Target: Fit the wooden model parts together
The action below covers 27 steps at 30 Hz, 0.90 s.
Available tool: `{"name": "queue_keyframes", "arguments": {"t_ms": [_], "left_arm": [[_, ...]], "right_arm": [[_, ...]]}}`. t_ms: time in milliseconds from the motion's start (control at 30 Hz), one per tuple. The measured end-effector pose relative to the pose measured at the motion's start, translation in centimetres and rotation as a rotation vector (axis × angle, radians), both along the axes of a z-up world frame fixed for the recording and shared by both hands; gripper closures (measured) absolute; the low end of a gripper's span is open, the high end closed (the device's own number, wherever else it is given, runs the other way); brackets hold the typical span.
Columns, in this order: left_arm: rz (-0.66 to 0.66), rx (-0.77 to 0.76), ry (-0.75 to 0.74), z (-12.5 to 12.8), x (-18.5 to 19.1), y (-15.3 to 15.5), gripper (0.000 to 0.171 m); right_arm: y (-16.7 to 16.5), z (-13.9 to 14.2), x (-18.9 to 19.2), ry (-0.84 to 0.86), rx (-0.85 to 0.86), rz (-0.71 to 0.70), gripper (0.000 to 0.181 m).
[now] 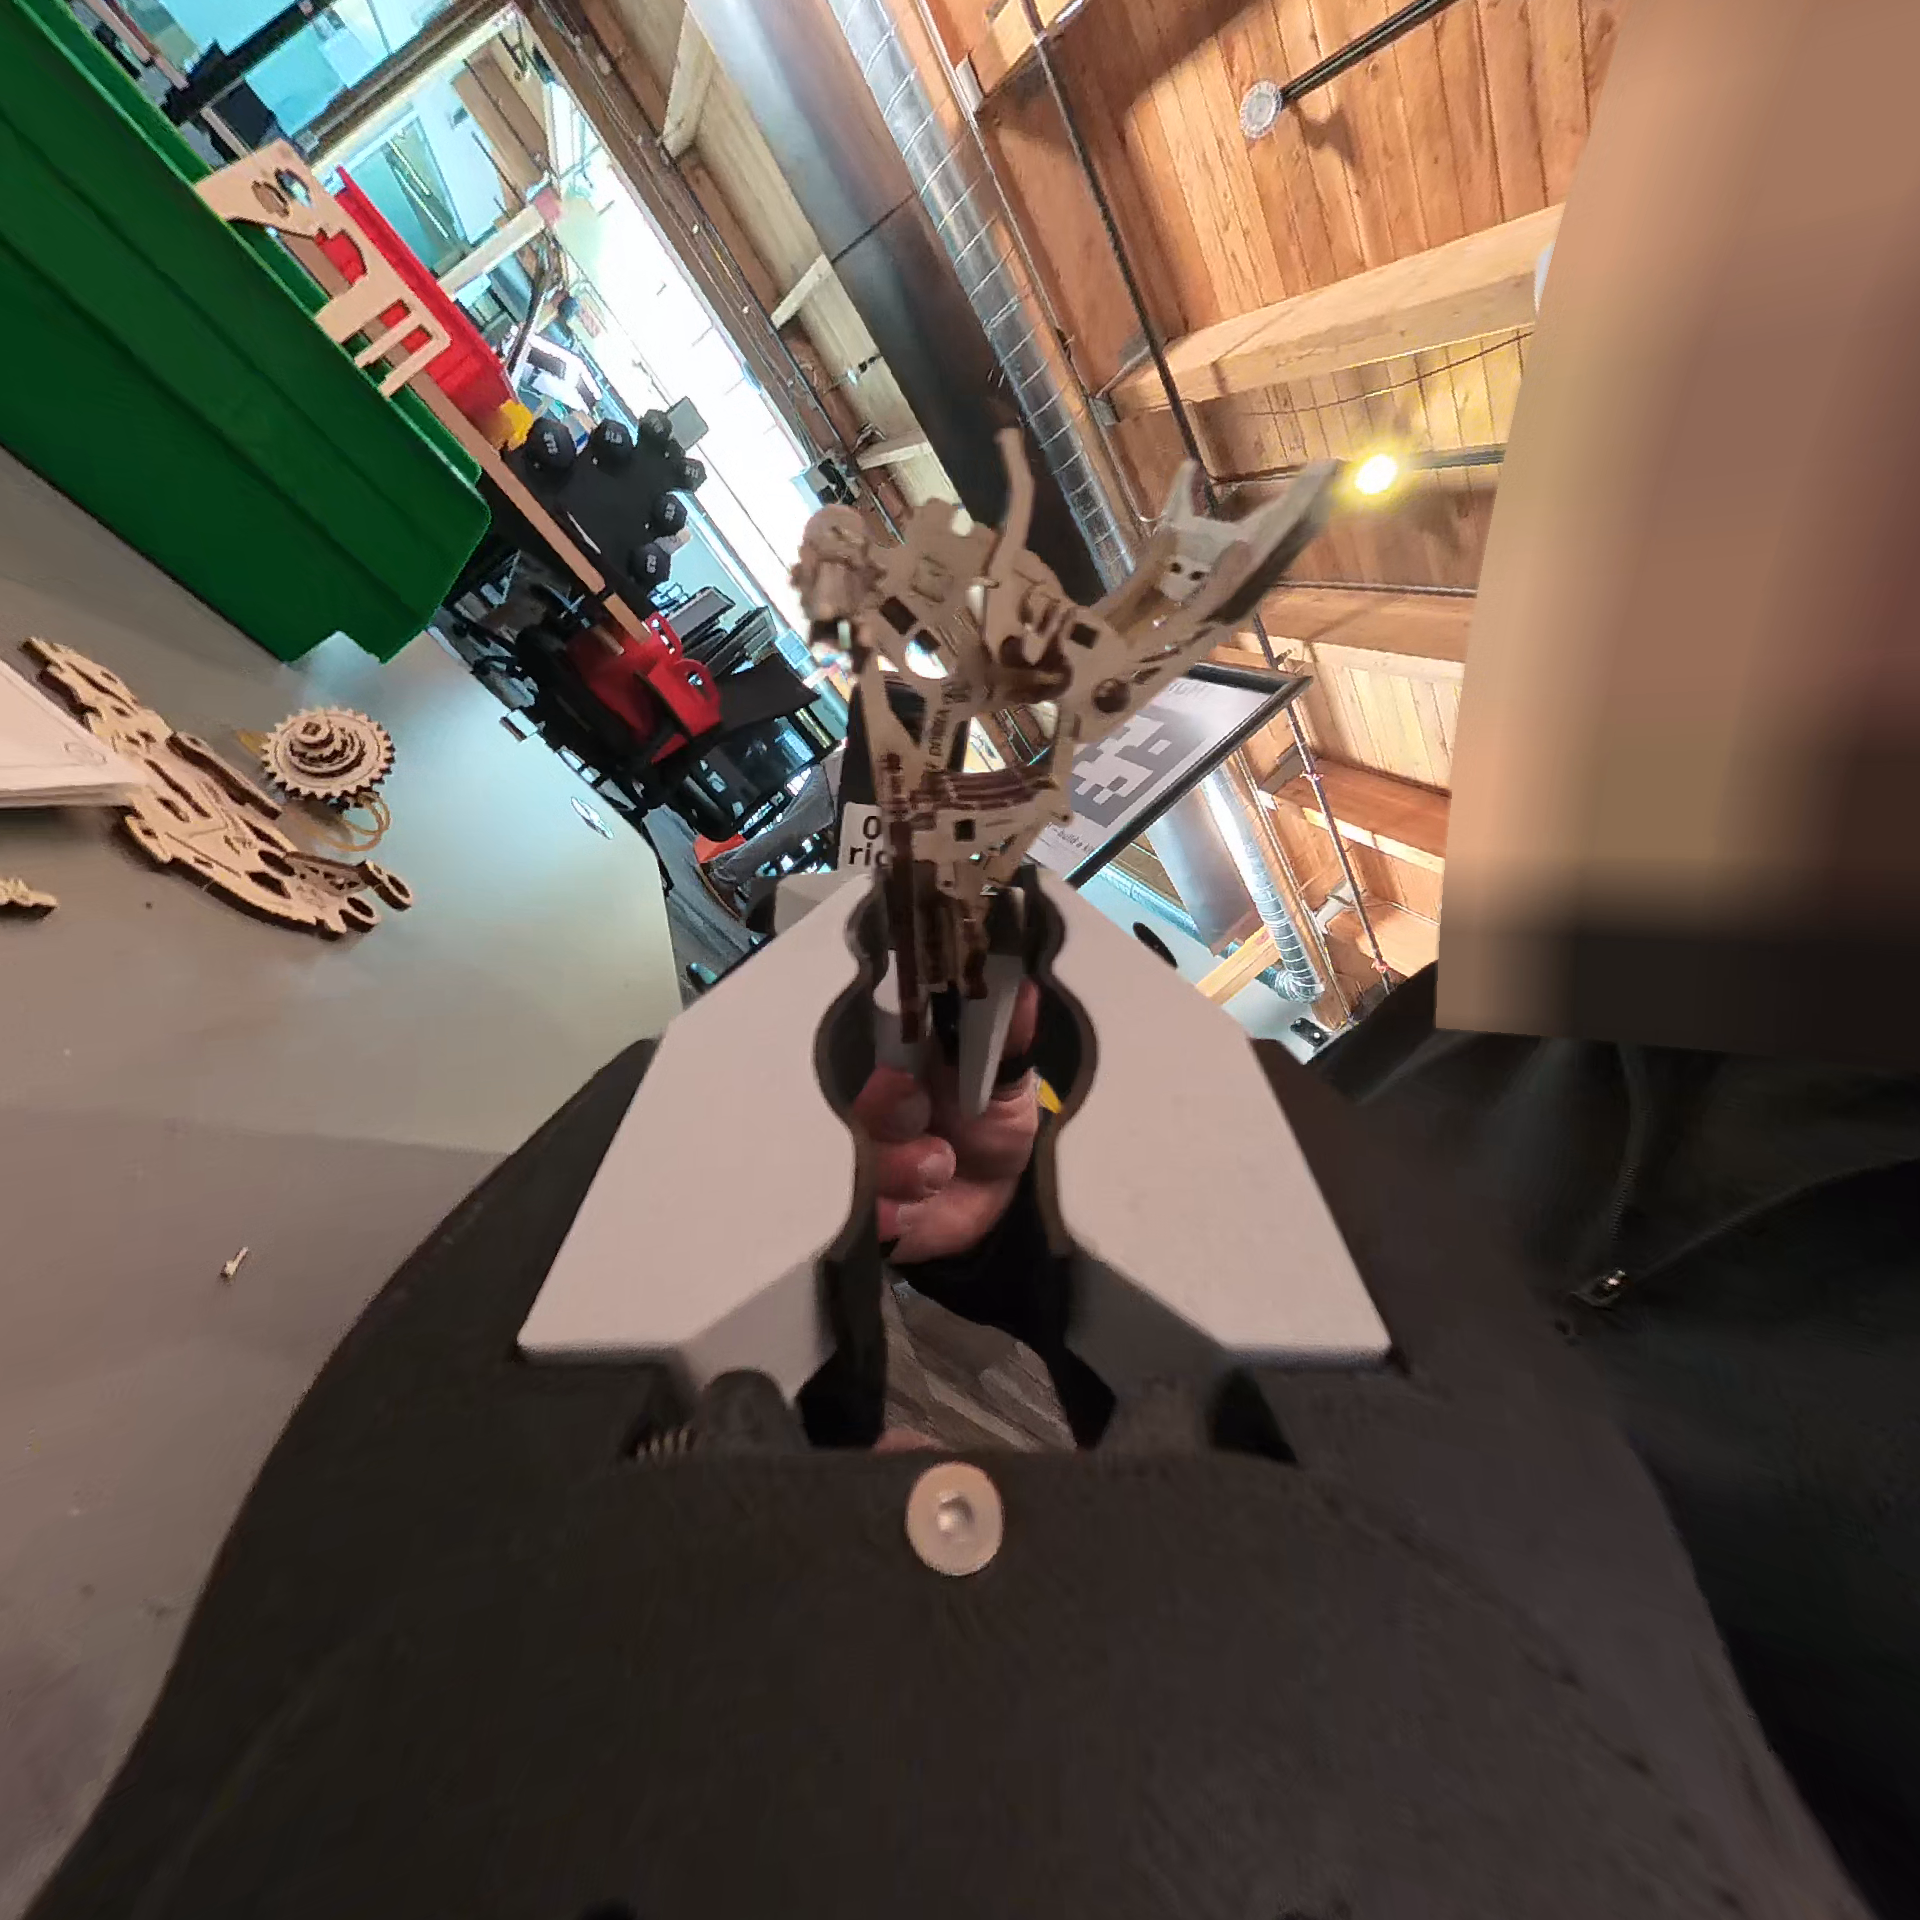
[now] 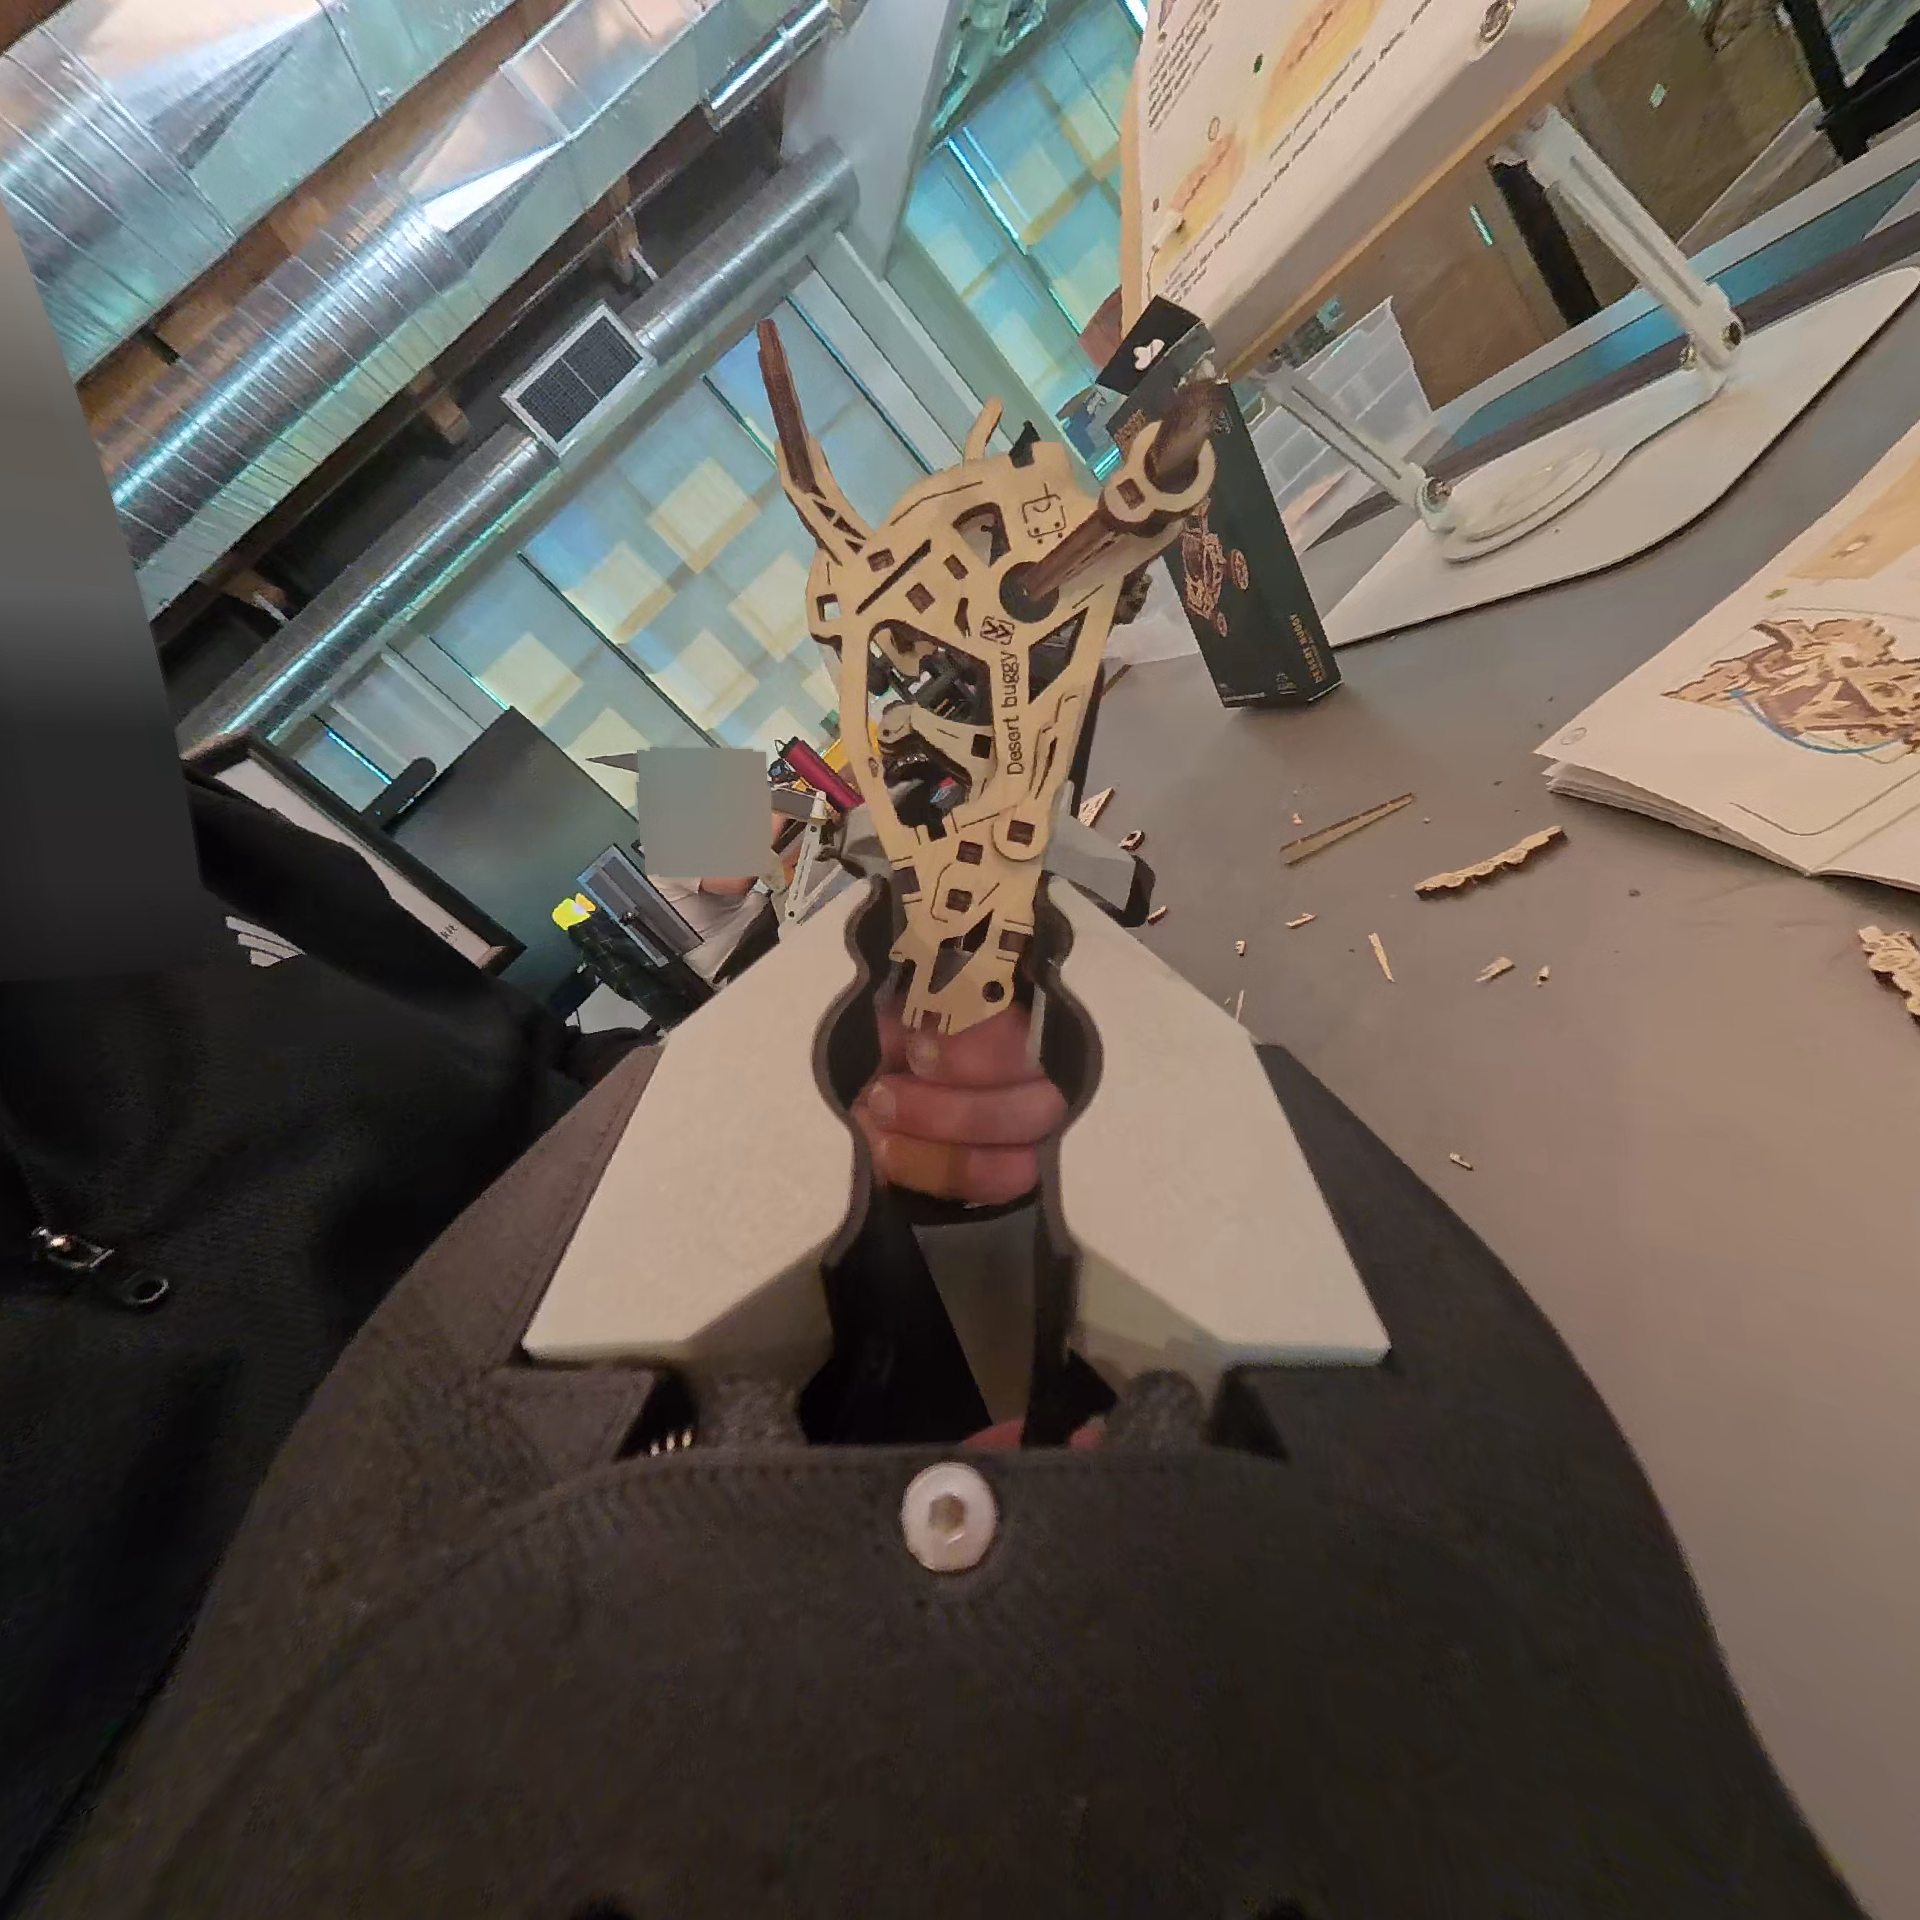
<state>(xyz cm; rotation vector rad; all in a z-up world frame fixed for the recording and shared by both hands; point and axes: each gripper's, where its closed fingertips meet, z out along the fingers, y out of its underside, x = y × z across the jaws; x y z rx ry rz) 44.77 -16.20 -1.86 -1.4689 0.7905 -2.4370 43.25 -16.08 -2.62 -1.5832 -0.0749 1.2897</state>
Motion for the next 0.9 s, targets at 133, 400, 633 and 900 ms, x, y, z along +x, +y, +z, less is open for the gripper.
{"name": "queue_keyframes", "arguments": {"t_ms": [133,400,633,900], "left_arm": [[-0.006,0.022,0.016,-0.5,0.3,-0.2,0.160],[0.003,0.128,0.104,-1.4,0.5,0.2,0.160],[-0.117,0.371,0.366,-4.3,-1.1,1.0,0.160],[-0.464,0.656,0.596,-8.1,-4.2,0.4,0.160]], "right_arm": [[-0.4,-0.2,-0.1,-0.009,-0.001,-0.004,0.158],[-0.7,-0.8,1.0,-0.074,-0.018,-0.031,0.141],[-1.0,-3.2,5.5,-0.352,-0.059,-0.114,0.136],[-1.1,-2.0,6.2,-0.453,-0.025,-0.060,0.126]]}}
